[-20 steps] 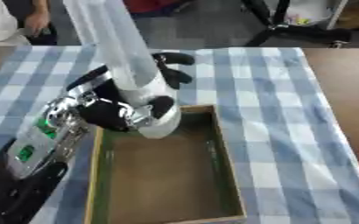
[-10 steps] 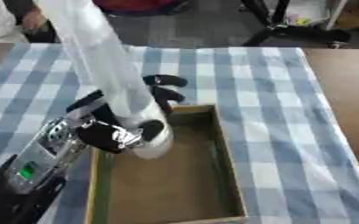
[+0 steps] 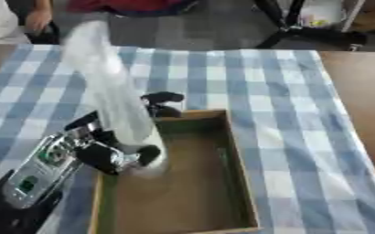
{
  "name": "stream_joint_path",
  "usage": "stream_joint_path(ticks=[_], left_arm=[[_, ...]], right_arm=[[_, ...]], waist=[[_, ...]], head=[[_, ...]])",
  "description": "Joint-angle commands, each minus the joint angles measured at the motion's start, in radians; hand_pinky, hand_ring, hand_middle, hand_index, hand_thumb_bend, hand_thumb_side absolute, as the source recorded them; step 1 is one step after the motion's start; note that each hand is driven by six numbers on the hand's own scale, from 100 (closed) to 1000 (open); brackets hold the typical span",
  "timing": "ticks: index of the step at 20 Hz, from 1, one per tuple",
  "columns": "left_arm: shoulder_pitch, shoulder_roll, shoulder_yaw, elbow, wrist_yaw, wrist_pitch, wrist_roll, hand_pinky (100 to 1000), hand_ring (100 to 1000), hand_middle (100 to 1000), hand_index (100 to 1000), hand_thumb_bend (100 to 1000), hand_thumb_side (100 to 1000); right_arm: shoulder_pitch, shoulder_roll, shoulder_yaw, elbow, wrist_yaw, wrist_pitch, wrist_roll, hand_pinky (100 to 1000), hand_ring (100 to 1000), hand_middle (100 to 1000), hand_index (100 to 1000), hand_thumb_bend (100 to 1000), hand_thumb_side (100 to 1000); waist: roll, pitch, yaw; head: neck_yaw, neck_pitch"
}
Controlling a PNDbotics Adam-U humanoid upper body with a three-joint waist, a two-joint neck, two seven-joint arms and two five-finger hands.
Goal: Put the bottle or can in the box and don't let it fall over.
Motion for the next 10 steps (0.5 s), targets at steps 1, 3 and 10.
stream_joint_path(ticks=[1, 3, 10], left_arm=[[-0.002, 0.023, 0.012, -0.002, -0.064, -0.024, 0.023, 1000, 909, 966, 1000, 447, 528], [0.002, 0.022, 0.011, 0.001, -0.072, -0.022, 0.036, 1000, 905, 959, 1000, 422, 517], [0.057, 0.05, 0.067, -0.047, 0.005, 0.044, 0.079, 1000, 879, 943, 1000, 257, 590]], right_arm=[[-0.002, -0.017, -0.011, -0.019, -0.008, 0.0, -0.004, 855, 991, 1000, 1000, 100, 640], [0.0, -0.018, -0.01, -0.02, -0.01, -0.001, -0.003, 855, 991, 1000, 1000, 100, 638], [0.011, -0.022, -0.017, -0.024, -0.014, -0.007, -0.011, 855, 991, 1000, 1000, 100, 631]], waist=[[-0.003, -0.016, 0.002], [-0.004, -0.018, 0.001], [-0.006, -0.027, 0.004]], head=[[-0.003, -0.009], [-0.003, -0.008], [-0.006, -0.005]])
